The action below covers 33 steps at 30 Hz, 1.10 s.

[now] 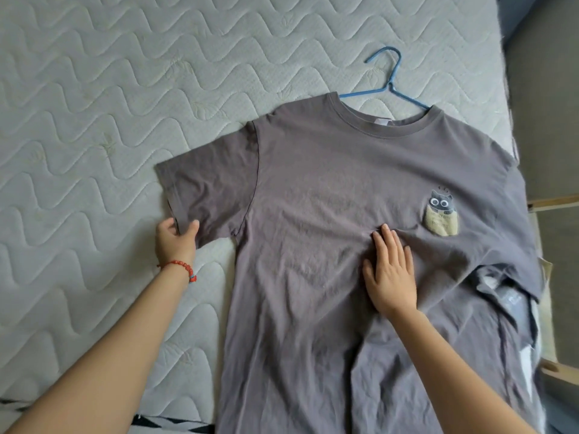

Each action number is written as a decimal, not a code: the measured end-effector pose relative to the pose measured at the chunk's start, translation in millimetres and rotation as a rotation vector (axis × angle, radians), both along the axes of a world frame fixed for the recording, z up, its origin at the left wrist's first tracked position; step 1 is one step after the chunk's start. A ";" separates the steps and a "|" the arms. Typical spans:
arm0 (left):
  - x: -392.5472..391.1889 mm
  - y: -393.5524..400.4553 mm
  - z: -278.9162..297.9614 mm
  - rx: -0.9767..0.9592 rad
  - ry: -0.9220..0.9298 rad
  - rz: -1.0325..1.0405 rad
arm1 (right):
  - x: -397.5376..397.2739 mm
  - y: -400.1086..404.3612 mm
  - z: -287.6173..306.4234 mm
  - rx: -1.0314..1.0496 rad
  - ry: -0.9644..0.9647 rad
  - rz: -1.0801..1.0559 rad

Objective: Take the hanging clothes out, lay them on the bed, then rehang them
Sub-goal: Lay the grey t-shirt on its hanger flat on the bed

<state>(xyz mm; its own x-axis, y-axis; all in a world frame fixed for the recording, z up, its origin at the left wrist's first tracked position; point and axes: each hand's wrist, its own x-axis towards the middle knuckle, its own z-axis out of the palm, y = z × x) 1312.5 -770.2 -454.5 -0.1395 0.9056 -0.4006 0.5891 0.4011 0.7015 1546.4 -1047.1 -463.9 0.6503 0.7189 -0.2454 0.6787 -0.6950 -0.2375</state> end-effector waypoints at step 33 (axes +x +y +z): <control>-33.4 -207.4 41.2 -0.258 0.349 -0.290 | 6.1 -263.2 54.3 -0.102 0.352 -1.080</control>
<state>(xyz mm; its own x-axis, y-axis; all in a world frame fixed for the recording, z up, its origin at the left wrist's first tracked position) 1279.1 -977.6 -413.3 -0.0629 0.8046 -0.5905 0.8828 0.3209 0.3431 1552.5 -1310.3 -409.6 0.8004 -0.2084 -0.5621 -0.3789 -0.9025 -0.2049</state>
